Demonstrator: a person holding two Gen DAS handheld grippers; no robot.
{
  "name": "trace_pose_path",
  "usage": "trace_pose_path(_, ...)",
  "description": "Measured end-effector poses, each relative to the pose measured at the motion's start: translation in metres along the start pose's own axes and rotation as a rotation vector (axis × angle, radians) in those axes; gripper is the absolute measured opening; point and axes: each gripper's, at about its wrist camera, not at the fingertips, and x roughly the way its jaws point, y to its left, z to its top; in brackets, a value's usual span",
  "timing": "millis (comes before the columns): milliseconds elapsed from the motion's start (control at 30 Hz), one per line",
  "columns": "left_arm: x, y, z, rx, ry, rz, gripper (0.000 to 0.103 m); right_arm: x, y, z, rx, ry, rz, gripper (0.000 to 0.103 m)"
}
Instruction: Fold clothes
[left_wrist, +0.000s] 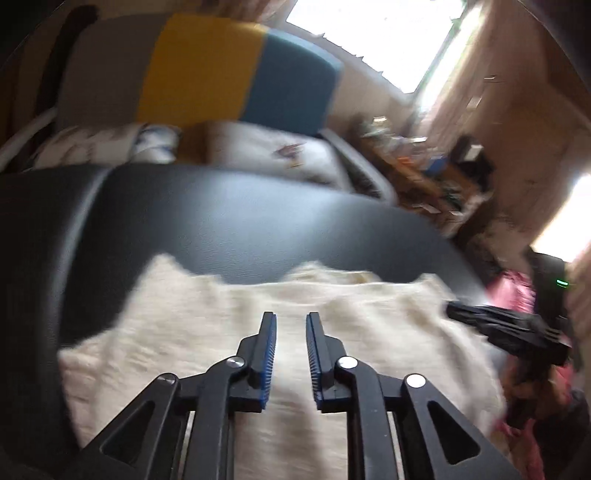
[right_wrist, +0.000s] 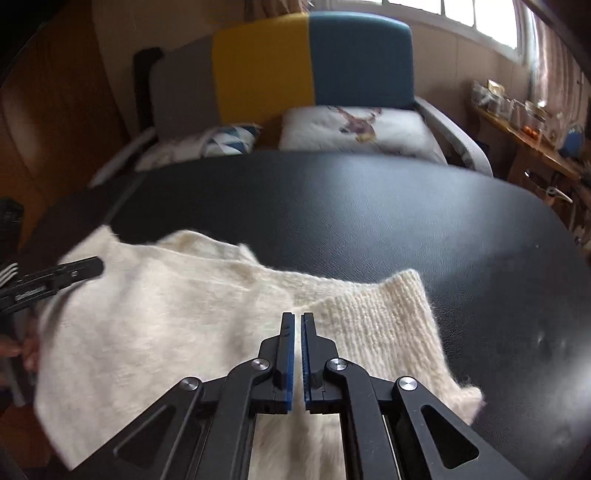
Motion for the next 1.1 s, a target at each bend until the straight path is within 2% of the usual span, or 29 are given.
trace_pose_path(100,0.01,-0.023,0.002,0.028,0.044,-0.098,0.017,-0.008,0.001,-0.002,0.02,0.007,0.061,0.014)
trace_pose_path(133,0.017,-0.029,0.002,0.038,0.064,-0.108,0.018,-0.006,0.001,-0.001,0.03,0.013,0.075,0.027)
trace_pose_path(167,0.027,-0.035,0.002,0.049,0.088,-0.111,0.018,-0.002,0.001,0.001,0.048,0.02,0.085,0.045)
trace_pose_path(233,0.045,-0.043,-0.001,0.071,0.124,-0.109,0.019,0.009,0.0,0.004,0.086,0.037,0.1,0.061)
trace_pose_path(300,0.061,-0.044,-0.004,0.086,0.161,-0.086,0.019,0.025,0.003,0.007,0.097,0.068,0.094,0.061)
trace_pose_path(333,0.065,-0.044,-0.007,0.092,0.166,-0.078,0.019,0.034,0.007,0.009,0.066,0.09,0.063,0.06)
trace_pose_path(400,0.072,-0.044,-0.013,0.102,0.175,-0.063,0.019,0.047,0.02,0.009,-0.039,0.118,-0.023,0.039)
trace_pose_path(467,0.071,-0.04,-0.016,0.076,0.164,-0.091,0.018,0.039,0.026,0.011,-0.098,0.075,-0.107,0.007)
trace_pose_path(533,0.073,-0.038,-0.016,0.067,0.167,-0.102,0.018,0.026,0.017,0.013,-0.065,-0.002,-0.151,0.007)
trace_pose_path(600,0.077,-0.041,-0.014,0.09,0.189,-0.07,0.019,0.041,0.002,0.008,-0.011,0.049,-0.12,0.007)
trace_pose_path(667,0.078,-0.043,-0.012,0.091,0.192,-0.047,0.019,0.055,0.002,0.001,-0.02,0.084,-0.108,0.008)
trace_pose_path(733,0.067,-0.042,-0.01,0.077,0.168,-0.048,0.019,0.056,0.006,0.001,-0.034,0.079,-0.117,0.01)
trace_pose_path(800,0.034,-0.034,-0.01,0.069,0.089,-0.08,0.019,0.051,0.001,0.0,-0.001,0.067,-0.074,0.015)
trace_pose_path(867,-0.005,-0.007,-0.014,0.019,0.024,-0.091,0.021,0.039,-0.008,-0.001,0.053,0.054,-0.006,0.036)
trace_pose_path(900,-0.028,0.01,-0.017,-0.016,-0.011,-0.093,0.022,0.03,-0.009,-0.002,0.07,0.032,0.016,0.043)
trace_pose_path(933,-0.05,0.03,-0.022,-0.057,-0.04,-0.08,0.024,0.019,-0.009,-0.003,0.081,-0.002,0.03,0.057)
trace_pose_path(967,-0.07,0.049,-0.028,-0.097,-0.065,-0.069,0.026,0.008,-0.009,-0.004,0.091,-0.035,0.044,0.063)
trace_pose_path(1100,-0.097,0.083,-0.064,-0.197,-0.057,-0.118,0.028,-0.025,0.004,-0.01,0.087,-0.105,0.142,0.072)
